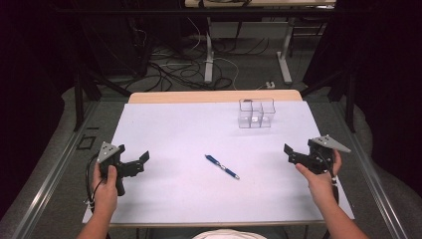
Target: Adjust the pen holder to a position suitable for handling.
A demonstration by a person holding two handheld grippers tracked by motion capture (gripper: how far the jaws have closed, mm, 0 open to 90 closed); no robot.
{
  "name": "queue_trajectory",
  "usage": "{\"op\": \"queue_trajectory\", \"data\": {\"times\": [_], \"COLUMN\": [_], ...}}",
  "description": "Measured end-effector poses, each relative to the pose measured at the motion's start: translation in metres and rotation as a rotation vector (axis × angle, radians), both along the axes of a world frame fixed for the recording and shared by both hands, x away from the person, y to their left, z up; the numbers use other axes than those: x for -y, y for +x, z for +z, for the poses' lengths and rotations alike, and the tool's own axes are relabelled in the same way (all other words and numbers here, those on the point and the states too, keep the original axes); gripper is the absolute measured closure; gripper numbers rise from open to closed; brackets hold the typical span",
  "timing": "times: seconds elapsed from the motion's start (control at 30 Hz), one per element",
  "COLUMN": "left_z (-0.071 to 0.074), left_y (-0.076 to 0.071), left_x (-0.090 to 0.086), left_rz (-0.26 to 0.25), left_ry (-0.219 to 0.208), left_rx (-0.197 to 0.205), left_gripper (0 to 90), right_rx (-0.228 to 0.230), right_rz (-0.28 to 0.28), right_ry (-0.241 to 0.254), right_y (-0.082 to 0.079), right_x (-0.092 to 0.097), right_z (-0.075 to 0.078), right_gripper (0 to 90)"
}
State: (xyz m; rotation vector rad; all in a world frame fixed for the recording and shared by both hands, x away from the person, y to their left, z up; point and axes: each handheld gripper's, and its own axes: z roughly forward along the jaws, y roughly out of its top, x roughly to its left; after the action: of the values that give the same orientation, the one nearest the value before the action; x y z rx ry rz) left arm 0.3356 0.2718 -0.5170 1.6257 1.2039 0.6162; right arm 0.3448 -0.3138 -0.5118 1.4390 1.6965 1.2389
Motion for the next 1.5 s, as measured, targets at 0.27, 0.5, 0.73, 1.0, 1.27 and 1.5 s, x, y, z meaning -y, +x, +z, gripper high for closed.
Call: {"op": "queue_trajectory", "data": {"times": [0.27,0.5,0.73,1.0,1.27,1.5], "left_z": [0.000,0.001,0.002,0.000,0.000,0.000], "left_y": [-0.002,-0.004,-0.004,-0.004,-0.004,-0.005], "left_x": [0.001,0.002,0.006,0.007,0.005,0.003], "left_rz": [0.002,-0.005,-0.014,-0.030,-0.024,-0.014], "left_ry": [0.010,0.027,0.047,0.052,0.045,0.041], "left_rx": [-0.003,0.006,0.008,-0.009,-0.008,-0.002], "left_gripper": [0.2,0.2,0.2,0.2,0.2,0.2], "right_rx": [0.000,0.021,0.020,-0.006,-0.002,0.003], "right_rz": [0.009,0.022,0.010,0.052,0.111,0.150], "right_ry": [-0.039,-0.047,-0.051,-0.111,-0.078,-0.118], "right_y": [0.003,0.005,0.018,0.039,0.064,0.082], "right_x": [-0.004,-0.001,0.007,0.002,-0.006,-0.019], "right_z": [0.003,0.006,0.011,0.027,0.041,0.050], "right_gripper": [20.0,29.5,41.2,42.7,60.2,72.2]}}
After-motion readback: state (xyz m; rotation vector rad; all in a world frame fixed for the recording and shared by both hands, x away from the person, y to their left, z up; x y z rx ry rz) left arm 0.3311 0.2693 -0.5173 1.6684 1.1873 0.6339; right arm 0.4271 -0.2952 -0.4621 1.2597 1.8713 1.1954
